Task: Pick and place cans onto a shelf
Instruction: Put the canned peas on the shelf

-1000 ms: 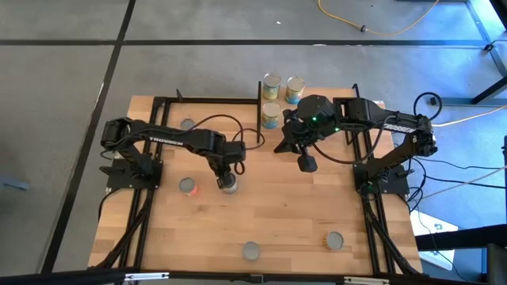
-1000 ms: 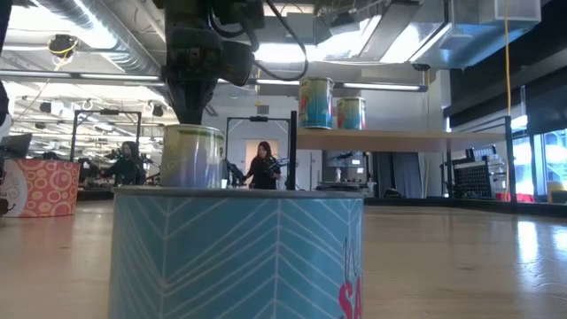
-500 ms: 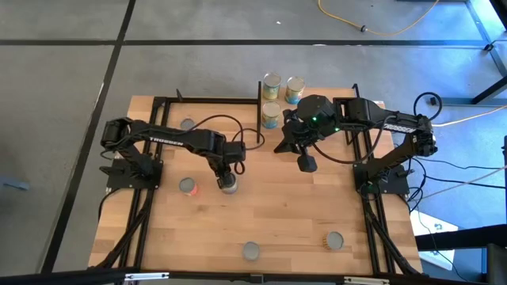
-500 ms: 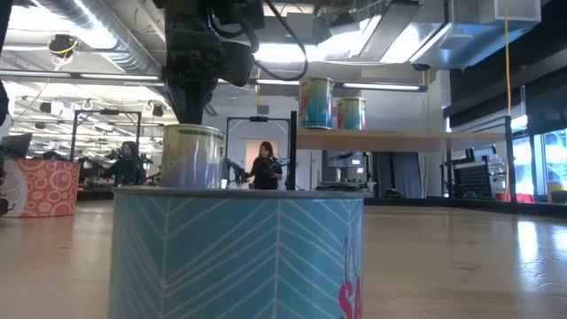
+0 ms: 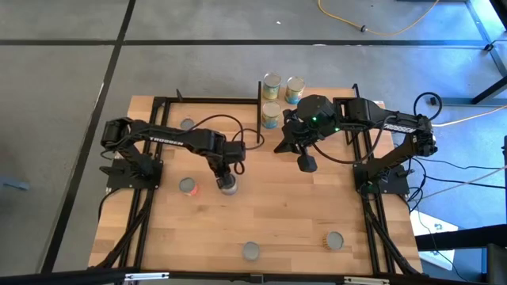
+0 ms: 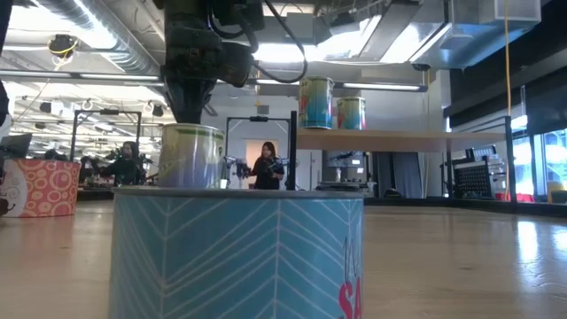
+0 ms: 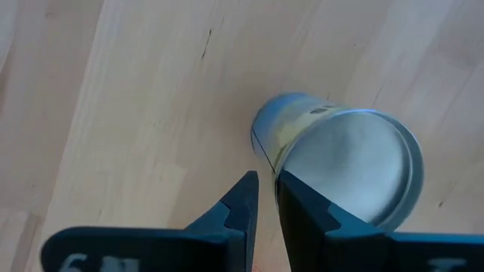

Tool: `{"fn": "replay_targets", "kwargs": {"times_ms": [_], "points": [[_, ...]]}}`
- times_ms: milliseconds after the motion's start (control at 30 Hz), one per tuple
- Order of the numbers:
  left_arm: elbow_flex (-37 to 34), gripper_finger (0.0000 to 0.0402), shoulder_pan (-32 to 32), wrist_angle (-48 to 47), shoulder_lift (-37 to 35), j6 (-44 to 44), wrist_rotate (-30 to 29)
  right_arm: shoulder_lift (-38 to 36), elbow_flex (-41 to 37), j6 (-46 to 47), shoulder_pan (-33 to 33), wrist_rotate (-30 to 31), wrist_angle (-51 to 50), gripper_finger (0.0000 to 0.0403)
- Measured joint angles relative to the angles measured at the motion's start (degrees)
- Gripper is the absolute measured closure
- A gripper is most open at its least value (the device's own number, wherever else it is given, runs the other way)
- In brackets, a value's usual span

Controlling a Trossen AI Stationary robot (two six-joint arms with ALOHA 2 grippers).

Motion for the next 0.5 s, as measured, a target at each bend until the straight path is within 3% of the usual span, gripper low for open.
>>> {"fn": "replay_targets", "kwargs": {"times_ms": [333,500], "points": [[9.6,0.0354,-0.11,-8.76,-0.01,1.79,-3.89,0.0,0.02,1.63,0.0,0.0,0.05,0.0402],[16.99,0.0354,-0.83,-16.84,-0.06,1.91,-10.36,0.0,0.02,2.82,0.0,-0.01,0.07,0.0402]]}}
